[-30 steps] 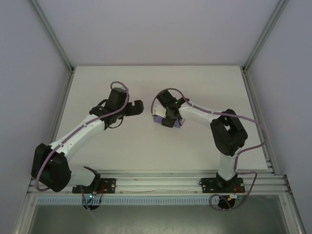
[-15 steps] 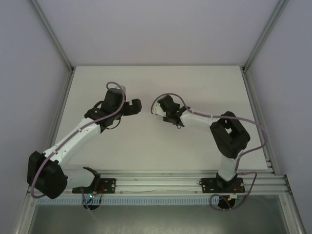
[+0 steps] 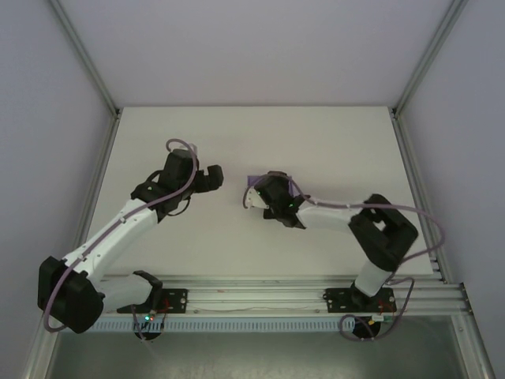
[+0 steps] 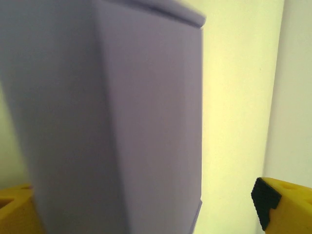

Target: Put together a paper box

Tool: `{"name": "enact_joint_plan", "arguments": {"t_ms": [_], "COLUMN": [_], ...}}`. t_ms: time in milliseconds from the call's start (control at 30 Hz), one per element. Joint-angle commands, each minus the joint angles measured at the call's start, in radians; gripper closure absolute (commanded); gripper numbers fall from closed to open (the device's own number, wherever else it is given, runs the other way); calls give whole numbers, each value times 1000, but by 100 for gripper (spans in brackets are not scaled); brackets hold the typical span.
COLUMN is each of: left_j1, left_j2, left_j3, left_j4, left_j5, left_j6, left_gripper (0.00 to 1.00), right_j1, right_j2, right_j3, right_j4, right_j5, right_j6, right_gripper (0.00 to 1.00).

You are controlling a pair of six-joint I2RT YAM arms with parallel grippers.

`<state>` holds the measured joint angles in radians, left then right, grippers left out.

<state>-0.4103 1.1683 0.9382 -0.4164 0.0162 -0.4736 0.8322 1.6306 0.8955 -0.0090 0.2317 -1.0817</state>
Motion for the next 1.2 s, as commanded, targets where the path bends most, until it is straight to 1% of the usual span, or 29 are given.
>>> {"name": "enact_joint_plan", "arguments": {"t_ms": [0,67,100,133,200,267,367,433,500,533,600,667,733,767,800,867,900,967,1000,1033,1100,1167], "left_j1": [7,9,12,18,47,101,177,220,268,278,281,281,283,287,290,297,296,299,306,315,346,364], "left_j2": [-26,-24,-24,-26,-30,-29,-27,-26,-30,-32,-37,-23,2,18,37,78,107,175,218,261,342,360], "left_j3": [-13,-14,-22,-35,-69,-104,-182,-254,-332,-361,-432,-526,-613,-642,-657,-640,-638,-668,-679,-685,-704,-708], "left_j4": [15,34,59,84,154,220,359,488,638,685,828,1033,1232,1301,1332,1294,1293,1403,1451,1495,1605,1628], "left_j5": [-52,-91,-107,-126,-166,-173,-263,-348,-349,-371,-383,-387,-389,-376,-355,-331,-332,-325,-328,-324,-274,-237], "left_j6": [-7,-19,-8,1,15,33,85,125,183,196,284,384,460,491,518,526,518,527,516,505,490,485], "left_gripper": [0,0,0,0,0,0,0,0,0,0,0,0,0,0,0,0,0,0,0,0,0,0], "right_j1": [12,12,11,11,-11,-70,-230,-347,-456,-511,-610,-659,-673,-673,-674,-677,-683,-694,-694,-697,-722,-723], "right_j2": [-192,-304,-372,-424,-546,-641,-745,-777,-776,-763,-720,-664,-582,-542,-506,-445,-408,-333,-316,-326,-322,-343], "right_j3": [4,-42,-83,-121,-213,-256,-290,-327,-383,-418,-491,-561,-619,-619,-600,-573,-577,-600,-578,-547,-533,-551], "right_j4": [-209,-213,-180,-129,-28,11,22,60,123,162,259,388,558,599,606,615,668,800,783,702,664,657], "right_j5": [-304,-427,-448,-428,-320,-244,-154,-48,58,81,111,91,63,63,63,35,22,-28,-20,-28,-131,-200], "right_j6": [232,295,325,347,423,517,707,811,892,924,993,1007,954,937,932,907,902,880,879,887,875,848], "right_gripper": [0,0,0,0,0,0,0,0,0,0,0,0,0,0,0,0,0,0,0,0,0,0]}}
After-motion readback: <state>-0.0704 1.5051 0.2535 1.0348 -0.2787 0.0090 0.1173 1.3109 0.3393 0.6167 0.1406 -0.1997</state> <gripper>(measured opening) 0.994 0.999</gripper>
